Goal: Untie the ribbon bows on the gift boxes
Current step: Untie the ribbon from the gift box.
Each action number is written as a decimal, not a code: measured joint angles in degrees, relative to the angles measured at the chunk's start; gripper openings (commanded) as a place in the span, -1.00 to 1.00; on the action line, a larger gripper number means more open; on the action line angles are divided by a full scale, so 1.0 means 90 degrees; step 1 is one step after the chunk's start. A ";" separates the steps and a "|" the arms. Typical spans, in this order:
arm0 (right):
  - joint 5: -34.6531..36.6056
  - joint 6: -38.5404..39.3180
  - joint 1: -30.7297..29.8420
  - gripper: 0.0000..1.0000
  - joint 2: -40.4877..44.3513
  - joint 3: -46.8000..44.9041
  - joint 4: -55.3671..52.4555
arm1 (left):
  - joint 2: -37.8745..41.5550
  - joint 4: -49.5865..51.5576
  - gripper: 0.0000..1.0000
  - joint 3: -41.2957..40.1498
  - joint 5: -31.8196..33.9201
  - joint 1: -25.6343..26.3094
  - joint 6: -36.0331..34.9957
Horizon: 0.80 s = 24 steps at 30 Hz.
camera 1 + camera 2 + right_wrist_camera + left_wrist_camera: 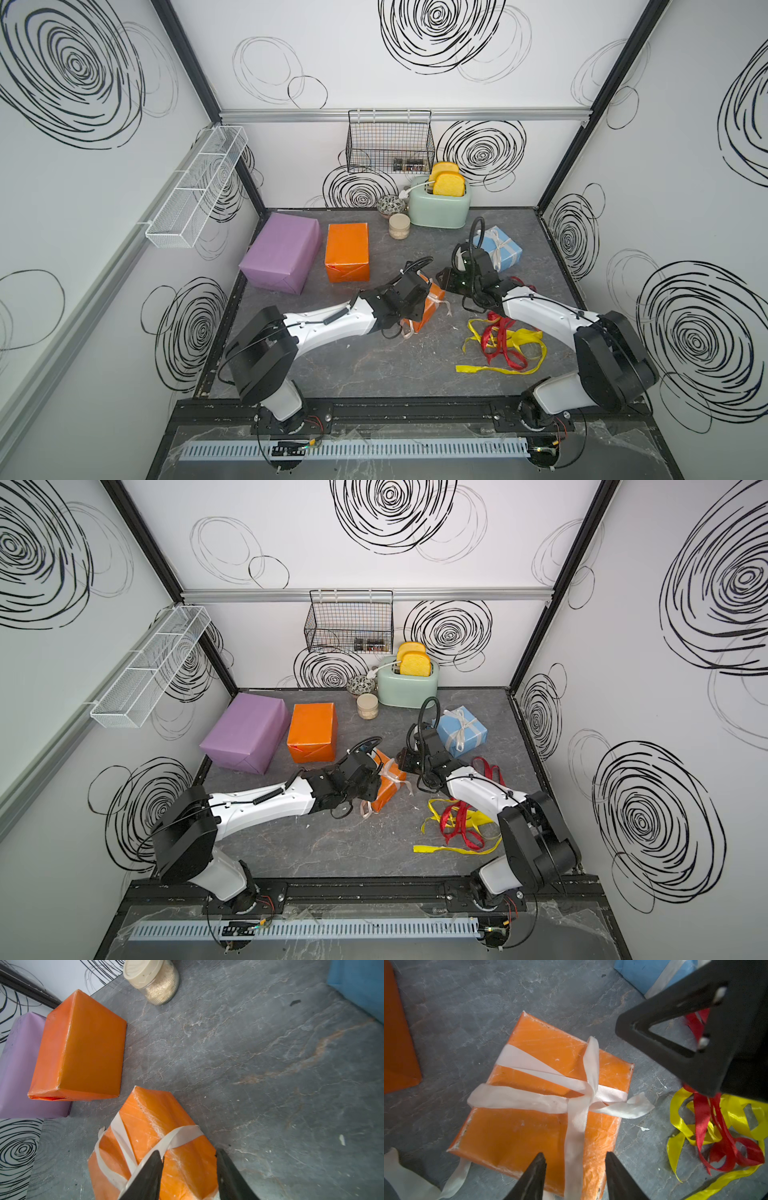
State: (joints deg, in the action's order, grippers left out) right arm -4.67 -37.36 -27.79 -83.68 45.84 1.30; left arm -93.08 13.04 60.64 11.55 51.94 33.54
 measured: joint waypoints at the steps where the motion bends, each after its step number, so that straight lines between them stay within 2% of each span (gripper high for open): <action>1: -0.0036 -0.0019 0.0044 -0.09 0.0012 -0.0041 0.0007 | -0.0087 0.0002 0.03 0.0051 -0.0024 0.0000 -0.0002; 4: -0.0085 -0.0061 0.0138 -0.09 0.0036 -0.0085 0.0015 | -0.0294 0.0034 -0.10 0.0187 -0.0066 0.0000 -0.0007; 8: -0.0151 -0.0087 0.0146 -0.09 0.0049 -0.0090 0.0080 | -0.0452 0.0061 -0.75 0.0318 0.0017 0.0002 -0.0029; 10: -0.0177 -0.0090 0.0146 -0.09 0.0049 -0.0092 0.0097 | -0.0483 0.0068 -1.00 0.0347 0.0075 0.0007 -0.0068; 18: -0.0209 -0.0075 0.0141 -0.09 0.0049 -0.0092 0.0102 | -0.0415 0.0041 -1.00 0.0289 0.0537 0.0063 -0.0102; 24: -0.0253 0.0022 0.0117 -0.08 0.0049 -0.0092 0.0100 | 0.0148 -0.0046 -1.00 -0.0197 0.1018 0.0063 0.0027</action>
State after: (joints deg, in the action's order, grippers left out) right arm -6.94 -37.17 -26.74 -83.24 45.01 2.20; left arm -91.74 12.62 58.87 20.71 52.51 33.78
